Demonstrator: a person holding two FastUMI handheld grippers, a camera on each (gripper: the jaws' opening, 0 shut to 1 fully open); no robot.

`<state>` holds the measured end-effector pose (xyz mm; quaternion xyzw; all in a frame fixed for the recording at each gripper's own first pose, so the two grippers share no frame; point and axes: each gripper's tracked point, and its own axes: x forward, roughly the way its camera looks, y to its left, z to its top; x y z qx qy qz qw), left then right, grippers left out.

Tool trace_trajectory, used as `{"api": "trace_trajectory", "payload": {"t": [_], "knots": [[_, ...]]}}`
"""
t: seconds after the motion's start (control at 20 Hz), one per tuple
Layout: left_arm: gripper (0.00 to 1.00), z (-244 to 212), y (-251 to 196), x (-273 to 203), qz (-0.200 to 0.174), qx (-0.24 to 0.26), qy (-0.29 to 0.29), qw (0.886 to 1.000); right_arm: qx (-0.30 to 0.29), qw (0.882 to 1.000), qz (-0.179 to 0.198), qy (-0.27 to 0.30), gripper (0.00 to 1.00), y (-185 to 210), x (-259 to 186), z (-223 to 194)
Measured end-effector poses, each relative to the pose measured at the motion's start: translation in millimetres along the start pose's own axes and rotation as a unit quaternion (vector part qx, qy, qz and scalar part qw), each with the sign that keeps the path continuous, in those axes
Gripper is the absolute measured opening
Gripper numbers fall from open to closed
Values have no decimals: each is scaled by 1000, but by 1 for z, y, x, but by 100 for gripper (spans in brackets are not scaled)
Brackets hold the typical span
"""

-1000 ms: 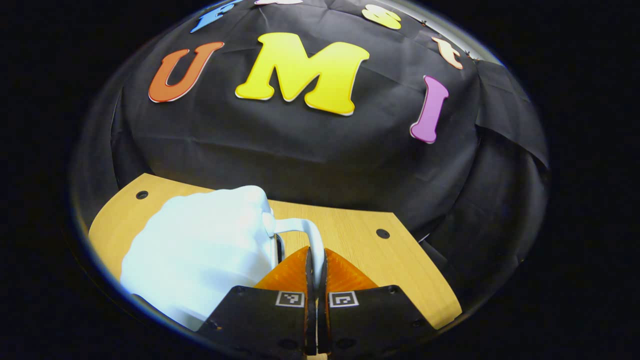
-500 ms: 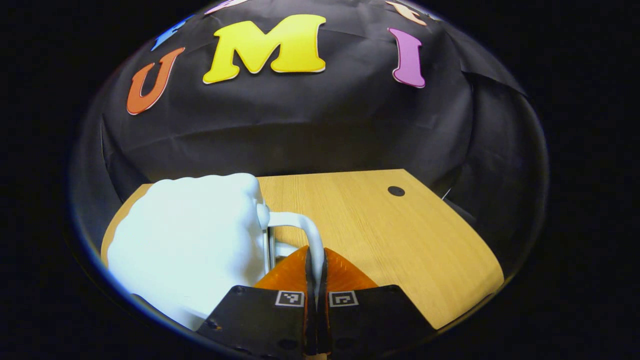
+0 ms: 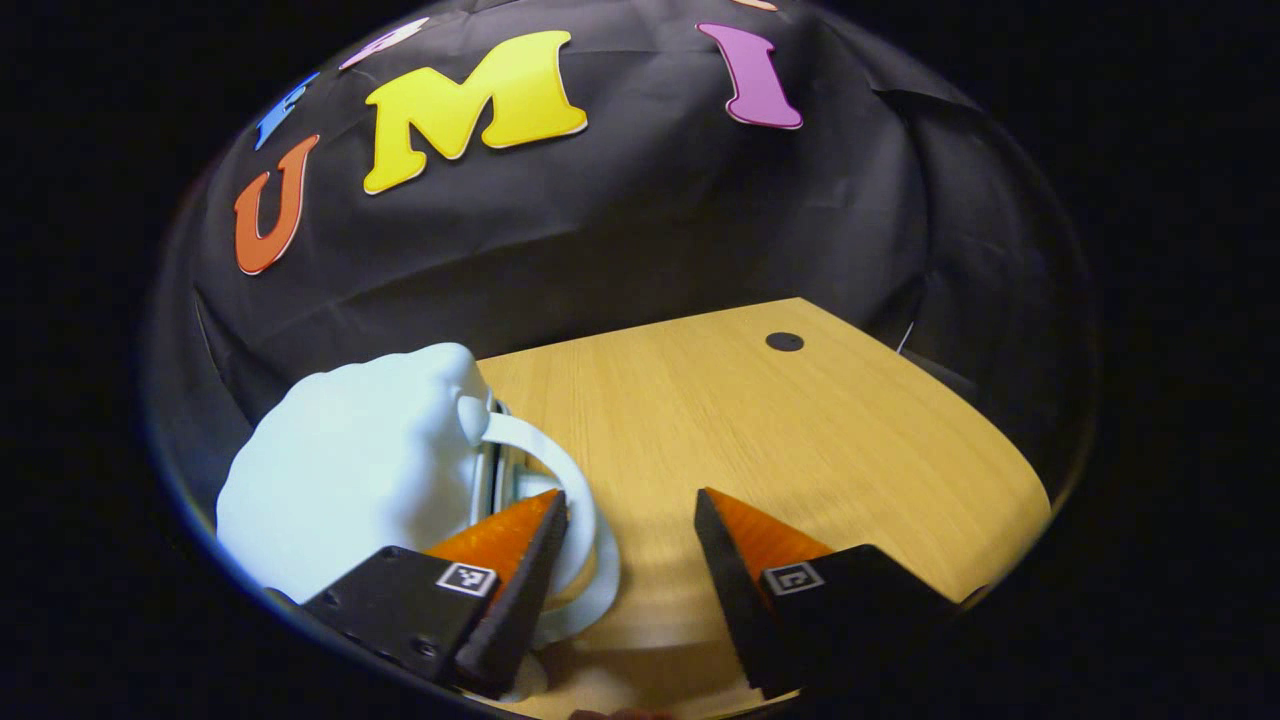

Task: First open the suitcase, pack the skin care products into it, and then close the suitcase.

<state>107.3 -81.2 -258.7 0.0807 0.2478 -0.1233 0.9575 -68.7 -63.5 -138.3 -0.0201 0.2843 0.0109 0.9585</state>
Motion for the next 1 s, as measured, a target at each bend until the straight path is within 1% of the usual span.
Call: {"api": "trace_trajectory", "payload": {"t": [0.05, 0.1, 0.15, 0.2, 0.25, 0.3, 0.35, 0.4, 0.5, 0.55, 0.6, 0.65, 0.75, 0.85, 0.9, 1.0], "knots": [[100, 4, -6, -10, -10, -15, -5, 1000, 1, 1000, 4, -8, 73, 2, 4, 5], [100, 13, -10, -24, -18, -29, -14, 999, 4, 1000, 6, -20, 77, 6, 7, 14], [99, 28, -11, -41, -24, -47, -31, 998, 1, 999, 8, -38, 77, 10, 11, 25], [99, 53, -10, -62, -34, -70, -66, 995, -13, 998, 7, -66, 77, 16, 12, 43], [99, 82, -1, -85, -26, -83, -107, 990, -30, 995, 3, -99, 77, 22, 12, 62], [99, 110, 11, -110, -14, -90, -137, 986, -39, 990, 3, -135, 72, 30, 11, 85], [99, 130, 23, -130, -2, -91, -156, 984, -36, 986, 3, -166, 72, 38, 11, 107], [99, 148, 32, -148, 7, -92, -175, 980, -25, 981, 14, -192, 77, 49, 10, 127], [99, 173, 52, -179, 34, -83, -200, 976, -6, 972, 33, -231, 77, 73, 7, 160], [99, 182, 59, -191, 43, -85, -209, 973, -2, 968, 39, -247, 76, 79, 2, 169], [99, 187, 64, -207, 49, -90, -215, 971, 0, 965, 40, -261, 74, 84, -2, 178], [99, 191, 69, -220, 56, -96, -224, 968, 1, 962, 41, -270, 76, 89, -3, 184], [99, 194, 75, -233, 66, -101, -233, 965, 1, 959, 48, -279, 76, 104, -8, 192], [96, 191, 76, -239, 76, -95, -232, 965, -11, 960, 53, -275, 75, 111, -12, 189], [96, 190, 75, -241, 75, -92, -230, 966, -15, 960, 61, -272, 76, 117, -14, 186], [96, 191, 77, -248, 77, -85, -233, 966, -17, 962, 74, -262, 75, 125, -15, 185]]}}
